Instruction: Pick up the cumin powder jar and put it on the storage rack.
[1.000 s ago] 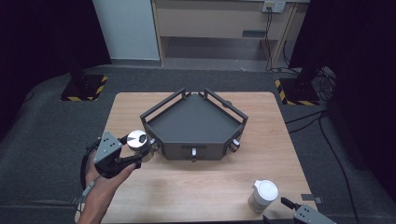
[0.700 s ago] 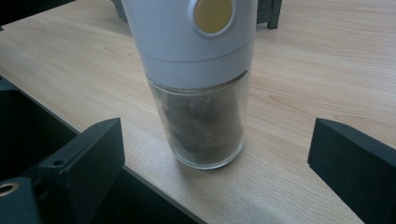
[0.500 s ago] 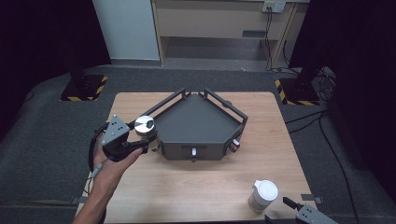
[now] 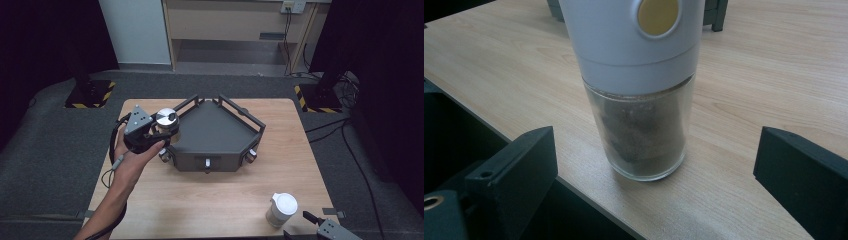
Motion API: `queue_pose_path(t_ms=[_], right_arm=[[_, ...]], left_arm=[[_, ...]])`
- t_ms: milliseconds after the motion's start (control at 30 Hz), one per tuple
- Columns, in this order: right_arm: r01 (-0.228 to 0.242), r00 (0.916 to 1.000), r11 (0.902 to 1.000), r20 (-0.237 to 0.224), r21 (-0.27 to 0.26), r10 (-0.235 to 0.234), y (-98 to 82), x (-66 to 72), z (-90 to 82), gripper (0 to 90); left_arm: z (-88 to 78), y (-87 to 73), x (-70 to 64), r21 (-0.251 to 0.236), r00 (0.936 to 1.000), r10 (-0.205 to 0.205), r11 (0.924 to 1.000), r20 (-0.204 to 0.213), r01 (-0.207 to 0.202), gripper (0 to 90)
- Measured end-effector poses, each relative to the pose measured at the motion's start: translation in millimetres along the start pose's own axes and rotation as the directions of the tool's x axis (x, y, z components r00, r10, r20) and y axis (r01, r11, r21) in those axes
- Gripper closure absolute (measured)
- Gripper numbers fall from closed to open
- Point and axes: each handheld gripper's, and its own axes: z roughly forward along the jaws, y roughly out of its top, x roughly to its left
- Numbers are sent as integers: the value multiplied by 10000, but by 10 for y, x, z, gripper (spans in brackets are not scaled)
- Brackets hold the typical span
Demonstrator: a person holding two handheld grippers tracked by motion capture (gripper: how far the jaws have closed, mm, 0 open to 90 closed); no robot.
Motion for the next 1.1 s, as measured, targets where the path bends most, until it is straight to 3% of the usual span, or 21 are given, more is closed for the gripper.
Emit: queue_pose_path(t_ms=[400,1100], right_arm=[[16,10000,10000,51,37,-16,1,0,-4,41],[70,10000,10000,64,54,-70,6,7,-2,41]], left_arm=[[312,-8,46,188,9999,92,9998,-74,-91,303],[533,-129,27,554,9999,73,9984,110,-79,303]])
